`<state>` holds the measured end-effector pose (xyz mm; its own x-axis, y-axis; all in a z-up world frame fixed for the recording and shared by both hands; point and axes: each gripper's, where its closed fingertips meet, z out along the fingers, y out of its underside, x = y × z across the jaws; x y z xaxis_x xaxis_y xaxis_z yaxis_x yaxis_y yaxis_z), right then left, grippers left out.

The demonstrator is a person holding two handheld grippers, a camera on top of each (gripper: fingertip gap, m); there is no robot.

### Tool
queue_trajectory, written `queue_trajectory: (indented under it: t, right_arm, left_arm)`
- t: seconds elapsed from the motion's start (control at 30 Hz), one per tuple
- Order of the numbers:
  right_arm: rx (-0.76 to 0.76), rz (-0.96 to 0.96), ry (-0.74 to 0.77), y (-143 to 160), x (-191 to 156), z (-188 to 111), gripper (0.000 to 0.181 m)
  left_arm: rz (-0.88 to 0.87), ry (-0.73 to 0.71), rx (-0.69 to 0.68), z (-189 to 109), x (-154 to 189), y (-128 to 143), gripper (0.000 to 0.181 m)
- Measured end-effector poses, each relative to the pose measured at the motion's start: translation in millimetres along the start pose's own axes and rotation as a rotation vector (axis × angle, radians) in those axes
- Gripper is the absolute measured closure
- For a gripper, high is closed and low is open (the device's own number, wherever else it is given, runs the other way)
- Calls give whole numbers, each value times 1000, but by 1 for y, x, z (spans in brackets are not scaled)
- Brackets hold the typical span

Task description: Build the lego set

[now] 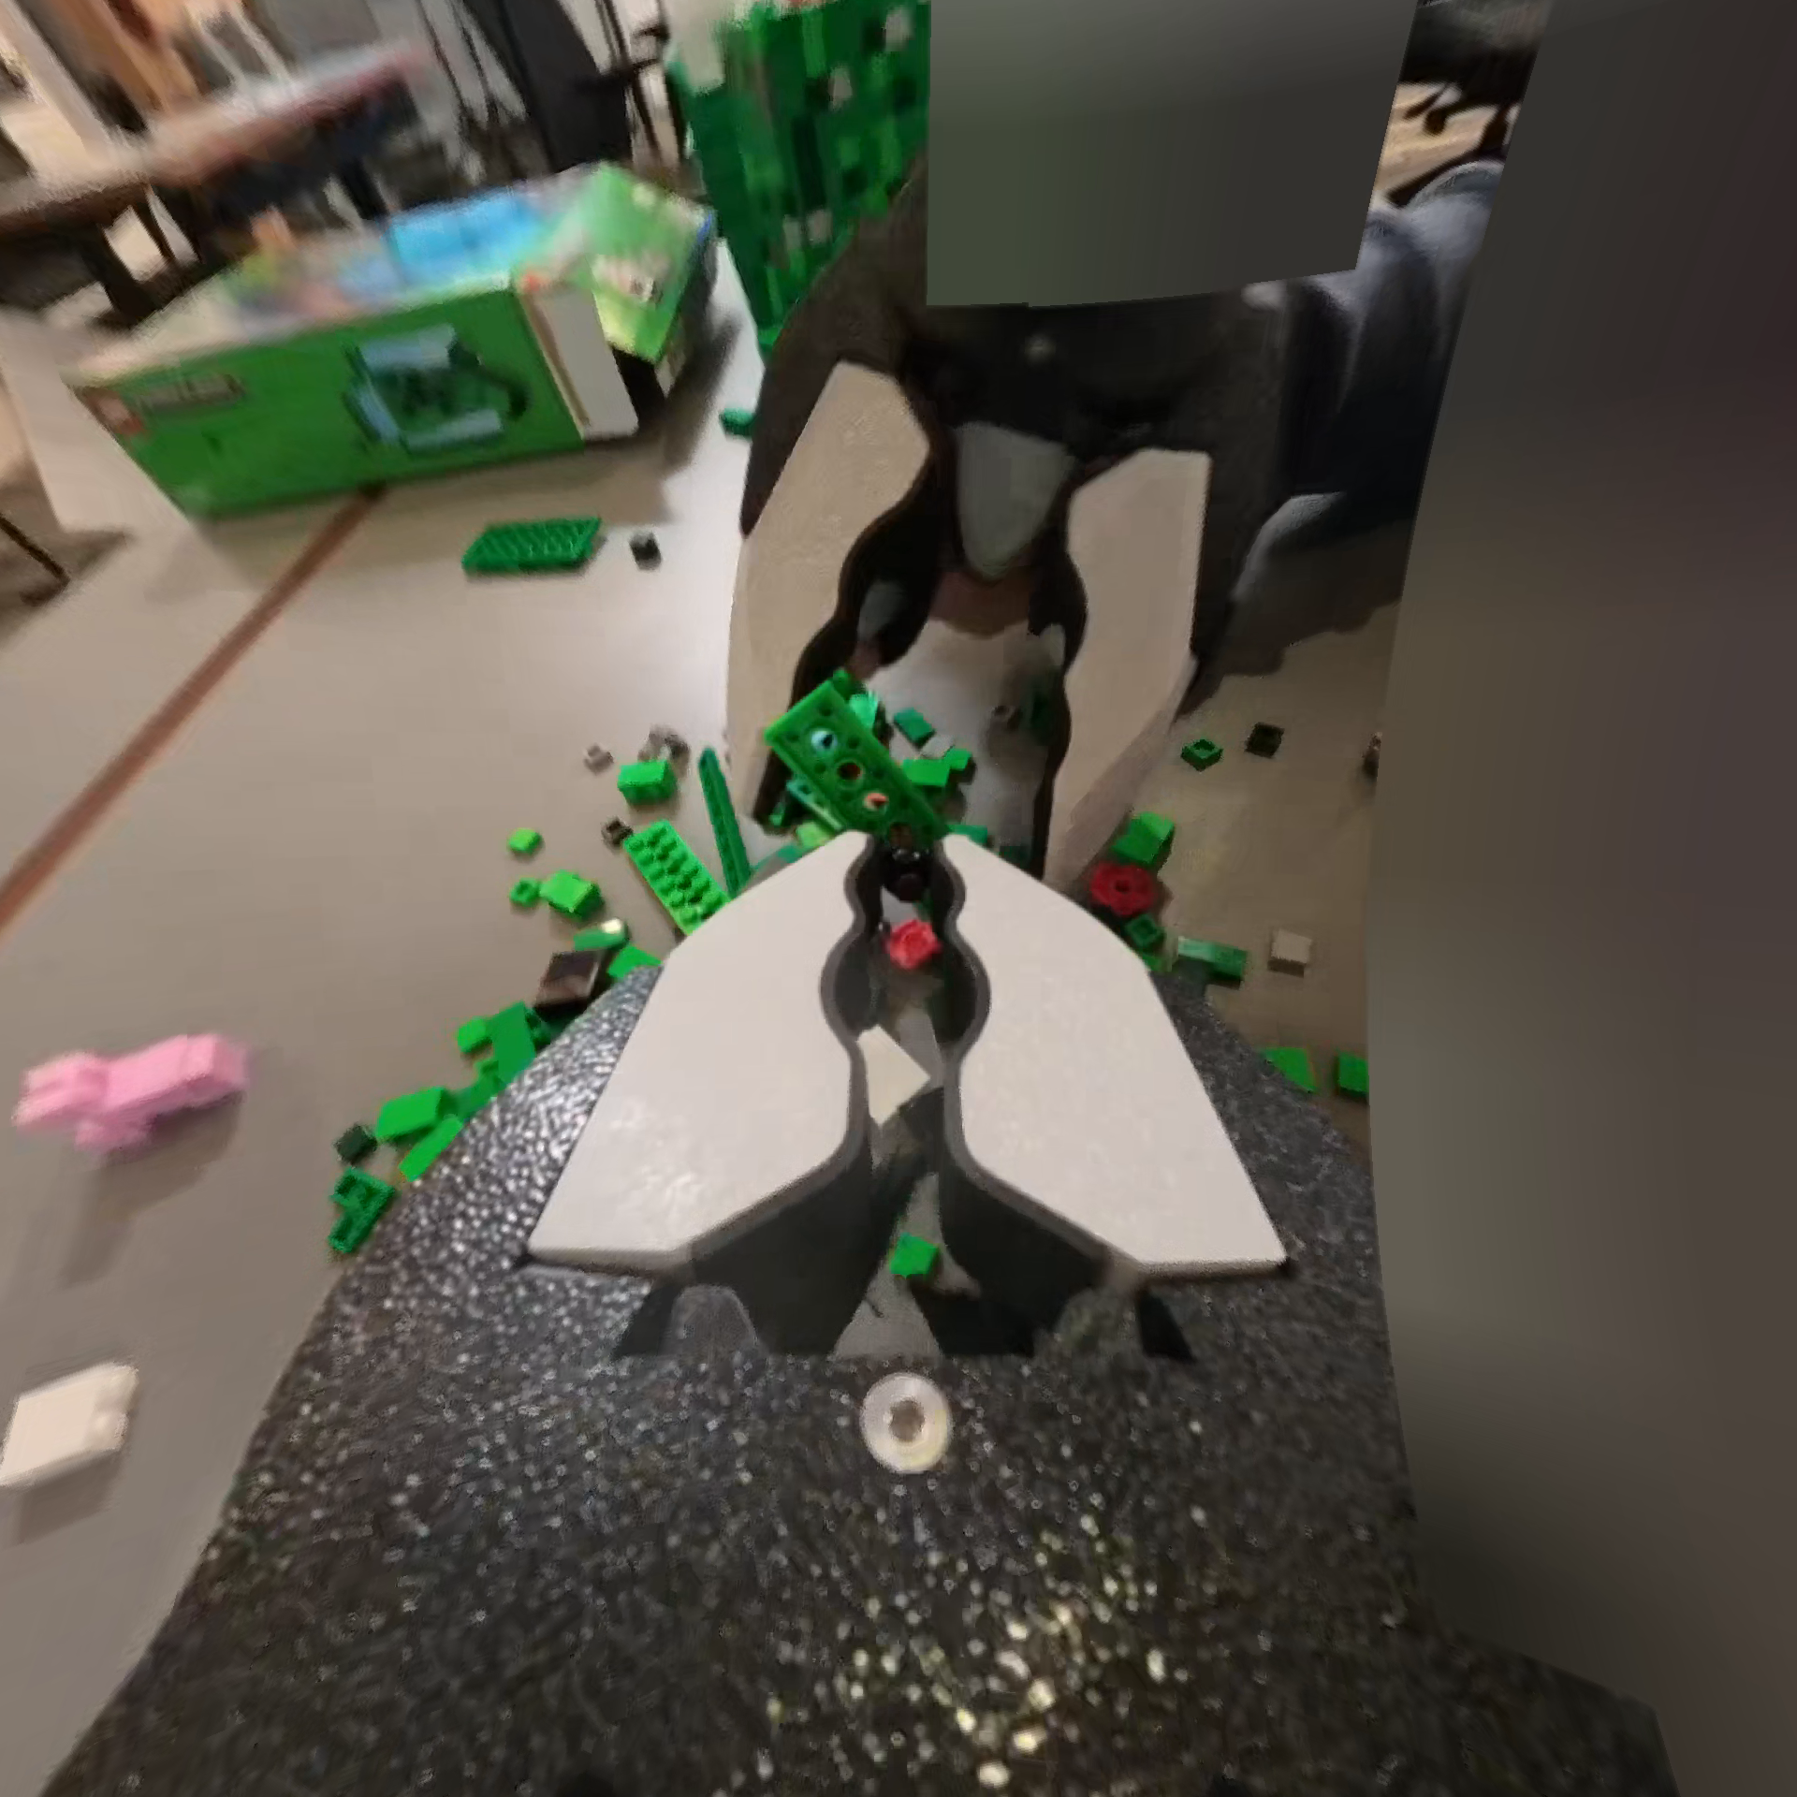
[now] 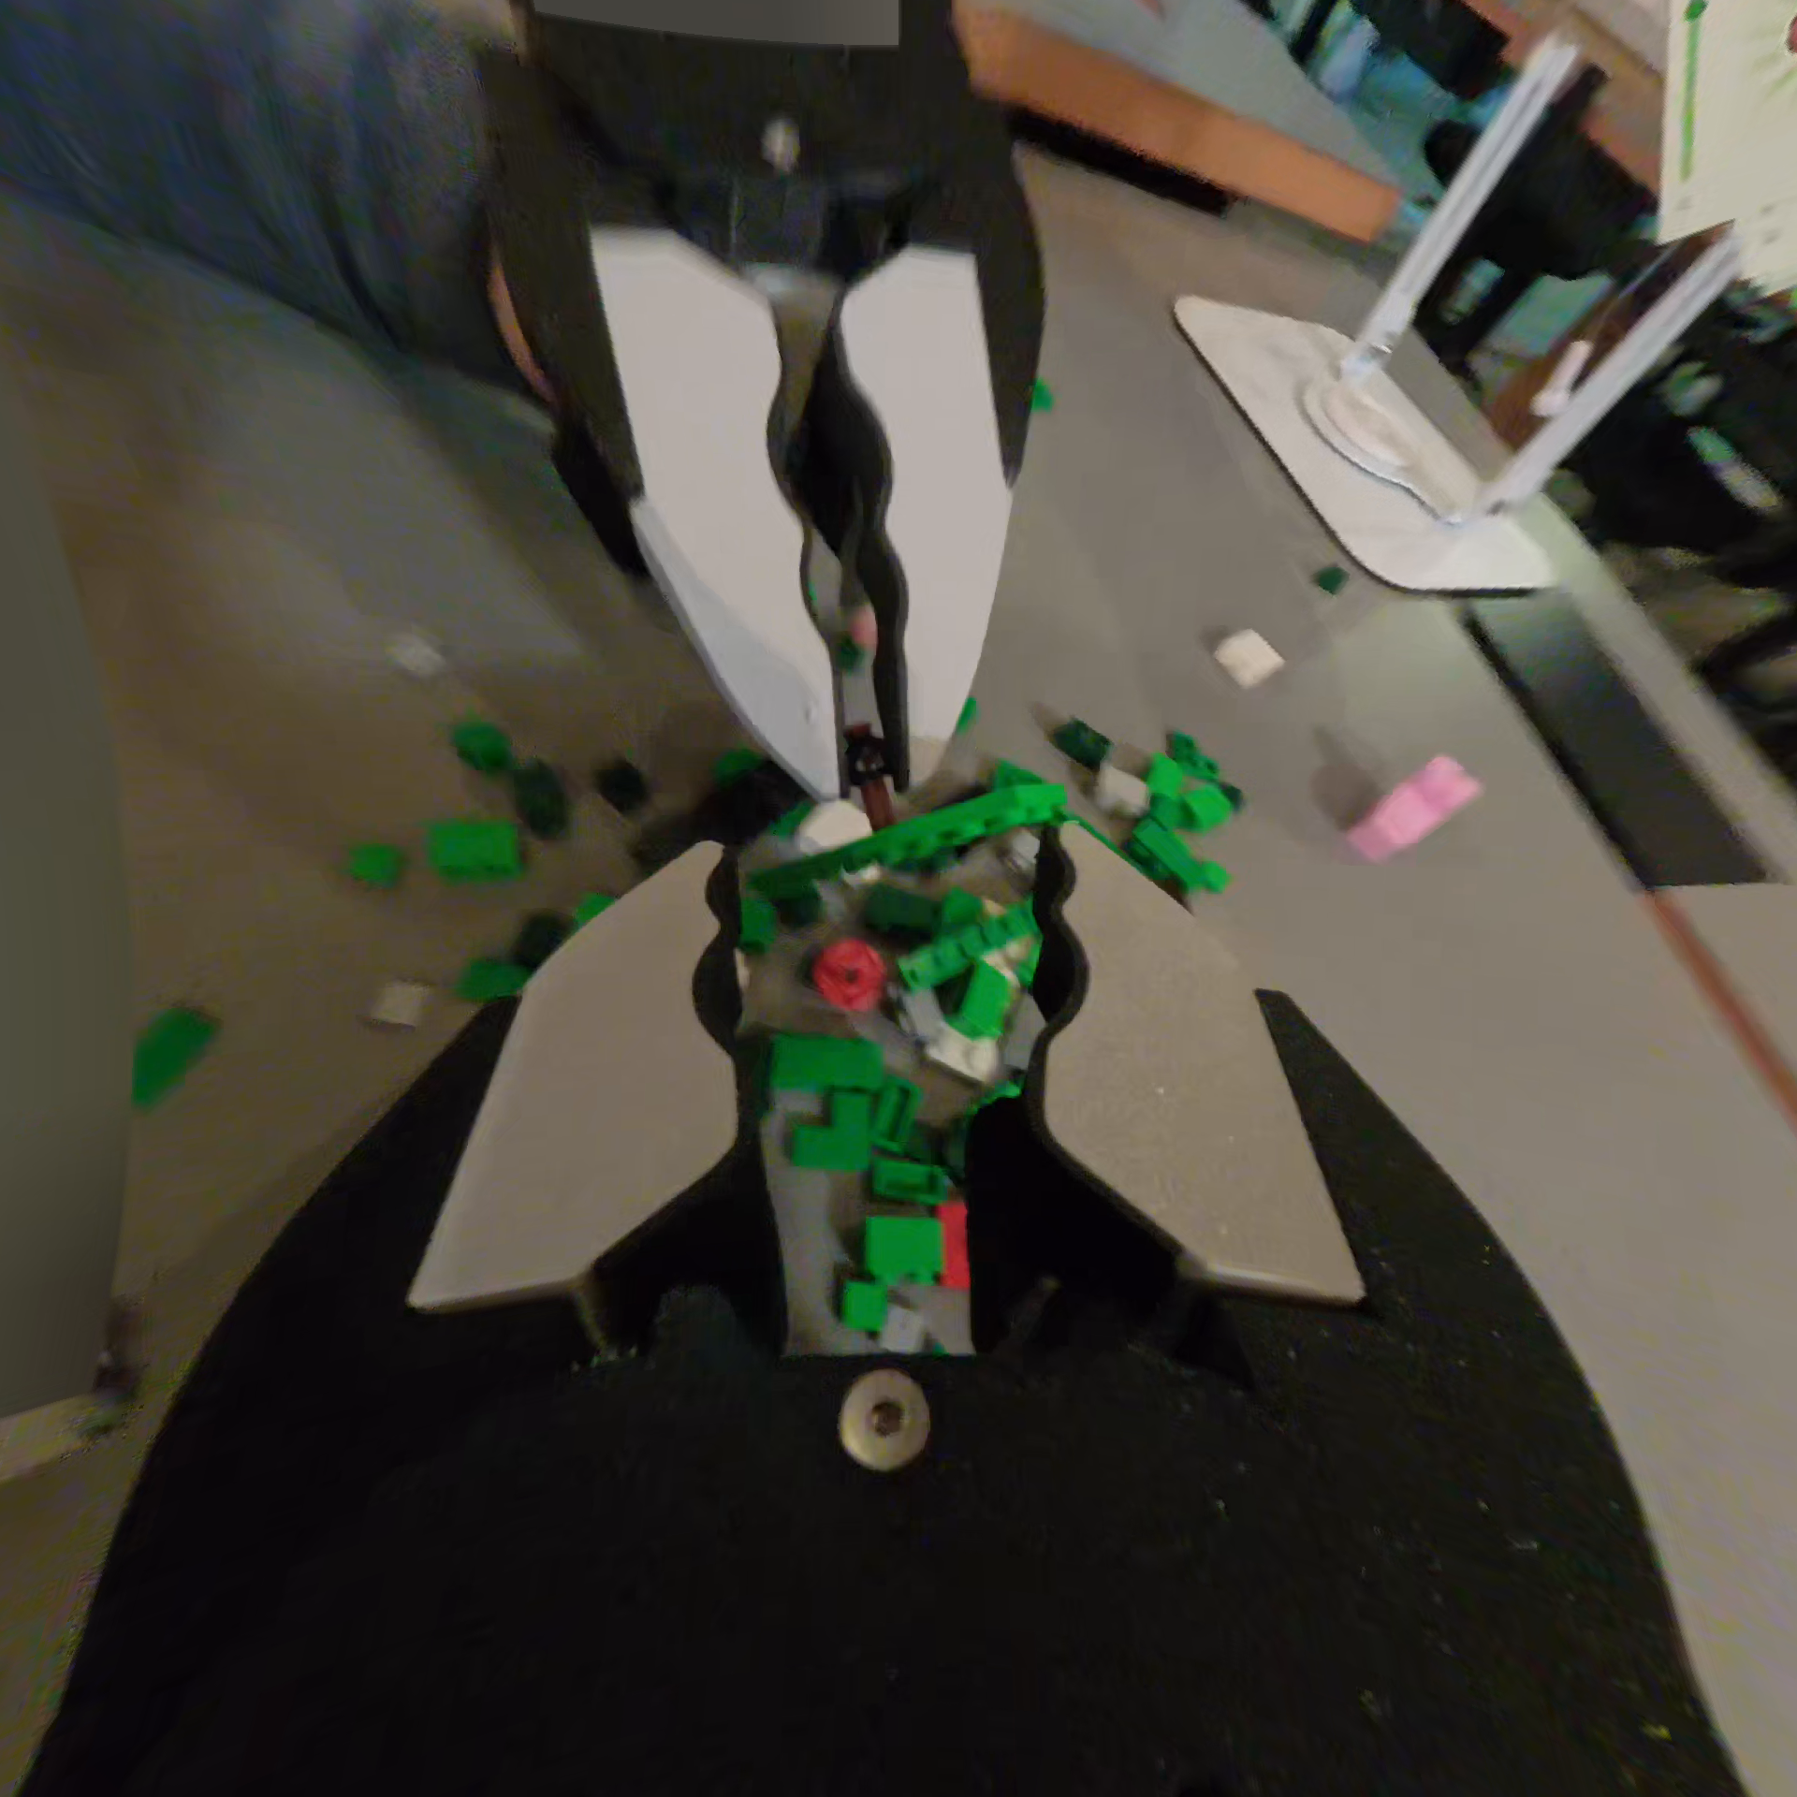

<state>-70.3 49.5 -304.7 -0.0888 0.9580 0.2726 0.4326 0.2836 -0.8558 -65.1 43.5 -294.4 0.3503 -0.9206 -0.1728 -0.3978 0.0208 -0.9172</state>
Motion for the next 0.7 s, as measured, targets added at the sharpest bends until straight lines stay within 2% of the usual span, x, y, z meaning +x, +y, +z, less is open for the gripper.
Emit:
queue_trajectory:
  t: [0.07, 0.17, 0.37, 0.53, 0.67, 0.7]
  right_arm:
    - [115, 160, -109, -14, -4, -6, 126]
    - [196, 326, -230, -24, -6, -13, 129]
    - [118, 316, -215, -7, -4, -12, 145]
    - [153, 303, -227, -13, -6, -15, 168]
    - [194, 326, -263, -21, -10, -17, 163]
    - [194, 326, -272, -21, -11, -17, 167]
  left_arm:
    - [73, 17, 49, -1, 7, -7, 172]
    - [96, 33, 89, -1, 13, -13, 173]
    - [91, 4, 97, -2, 9, -13, 173]
    - [147, -34, 157, -6, 7, -19, 172]
    - [157, -22, 149, -2, 11, -18, 173]
    - [159, -22, 146, -2, 11, -17, 173]
